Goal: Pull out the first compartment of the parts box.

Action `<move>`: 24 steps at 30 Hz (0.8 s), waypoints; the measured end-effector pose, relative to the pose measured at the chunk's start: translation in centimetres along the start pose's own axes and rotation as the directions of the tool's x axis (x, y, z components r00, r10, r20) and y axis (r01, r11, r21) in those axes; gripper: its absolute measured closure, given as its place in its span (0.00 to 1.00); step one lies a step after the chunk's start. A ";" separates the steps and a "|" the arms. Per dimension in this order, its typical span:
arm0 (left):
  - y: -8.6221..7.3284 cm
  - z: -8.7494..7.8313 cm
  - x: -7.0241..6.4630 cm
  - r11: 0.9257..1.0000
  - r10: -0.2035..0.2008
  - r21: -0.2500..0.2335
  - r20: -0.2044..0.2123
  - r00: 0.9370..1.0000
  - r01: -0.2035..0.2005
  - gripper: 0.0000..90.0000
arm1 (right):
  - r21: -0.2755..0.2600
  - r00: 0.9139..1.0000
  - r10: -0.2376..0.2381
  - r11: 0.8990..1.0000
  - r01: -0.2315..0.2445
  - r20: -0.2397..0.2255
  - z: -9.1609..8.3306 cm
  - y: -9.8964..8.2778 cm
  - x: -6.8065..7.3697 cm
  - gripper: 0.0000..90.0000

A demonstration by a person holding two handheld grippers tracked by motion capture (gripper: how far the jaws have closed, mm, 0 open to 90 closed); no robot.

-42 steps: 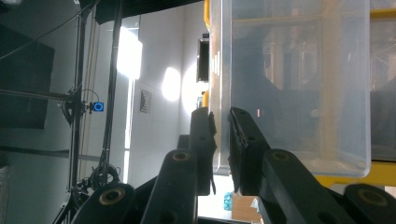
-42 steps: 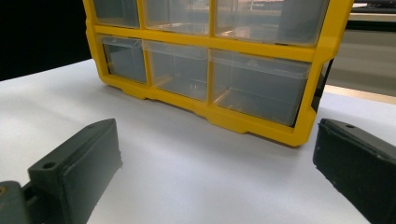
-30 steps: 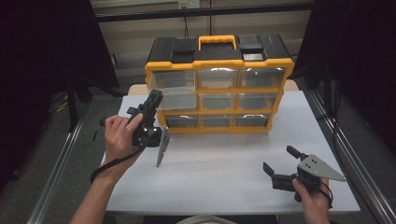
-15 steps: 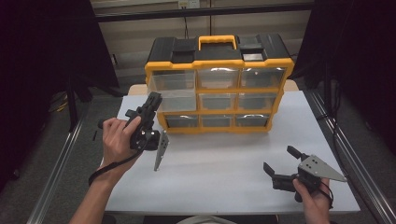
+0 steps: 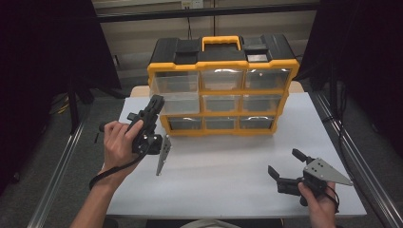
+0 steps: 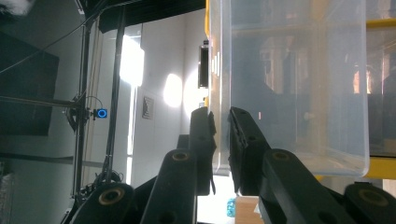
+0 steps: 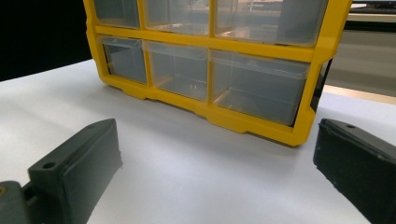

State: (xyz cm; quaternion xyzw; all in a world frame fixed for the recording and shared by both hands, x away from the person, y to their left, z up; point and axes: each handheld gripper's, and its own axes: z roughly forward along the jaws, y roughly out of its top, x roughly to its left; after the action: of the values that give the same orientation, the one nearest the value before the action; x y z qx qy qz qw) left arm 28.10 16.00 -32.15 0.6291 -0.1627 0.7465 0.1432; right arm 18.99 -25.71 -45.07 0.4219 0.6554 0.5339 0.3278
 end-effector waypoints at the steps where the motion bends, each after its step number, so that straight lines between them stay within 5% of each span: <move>1: -0.1 0.0 0.0 1.000 0.009 0.012 0.008 1.000 -0.009 0.89 | -0.001 1.000 -0.001 1.000 0.001 -0.002 0.0 0.0 0.0 0.00; 6: -0.1 0.0 -0.2 1.000 -0.004 -0.002 0.000 1.000 0.004 0.89 | -0.001 1.000 0.001 1.000 -0.001 -0.006 -0.1 0.0 0.0 0.00; 9: 0.0 -0.2 0.0 0.999 0.033 0.021 -0.003 0.999 -0.033 0.89 | 0.001 1.000 0.001 1.000 -0.001 -0.003 -0.1 0.0 0.0 0.00; 14: 0.0 -0.2 -0.1 0.999 0.030 0.018 -0.002 1.000 -0.030 0.89 | 0.002 1.000 0.003 1.000 -0.003 -0.005 -0.1 0.0 0.0 0.00; 16: 0.0 -0.2 -0.2 1.000 -0.020 -0.012 0.000 1.000 0.020 0.88 | 0.003 1.000 0.004 1.000 -0.004 -0.006 -0.1 0.0 0.0 0.00; 19: -0.1 -0.2 -0.1 0.998 -0.055 -0.029 0.010 0.998 0.055 0.87 | -0.002 1.000 0.004 1.000 -0.004 -0.004 -0.1 0.0 0.0 0.00; 20: -0.1 -0.4 0.1 0.999 -0.036 -0.011 0.015 0.999 0.036 0.86 | 0.000 1.000 0.003 1.000 -0.003 -0.004 -0.1 0.0 0.0 0.00; 21: -0.2 -0.2 -0.2 0.996 -0.076 -0.034 0.012 0.997 0.076 0.85 | -0.003 1.000 0.004 1.000 -0.004 -0.006 0.0 -0.1 -0.1 0.00; 24: -0.3 -0.1 -0.2 0.994 -0.100 -0.036 0.015 0.995 0.100 0.80 | 0.005 1.000 0.007 1.000 -0.007 -0.010 0.0 -0.1 -0.1 0.00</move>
State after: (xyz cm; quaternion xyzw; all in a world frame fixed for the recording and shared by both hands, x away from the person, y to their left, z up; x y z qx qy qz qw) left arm 28.18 16.32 -32.36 0.6389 -0.1454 0.7310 0.1907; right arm 19.04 -25.76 -45.18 0.4225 0.6566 0.5356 0.3217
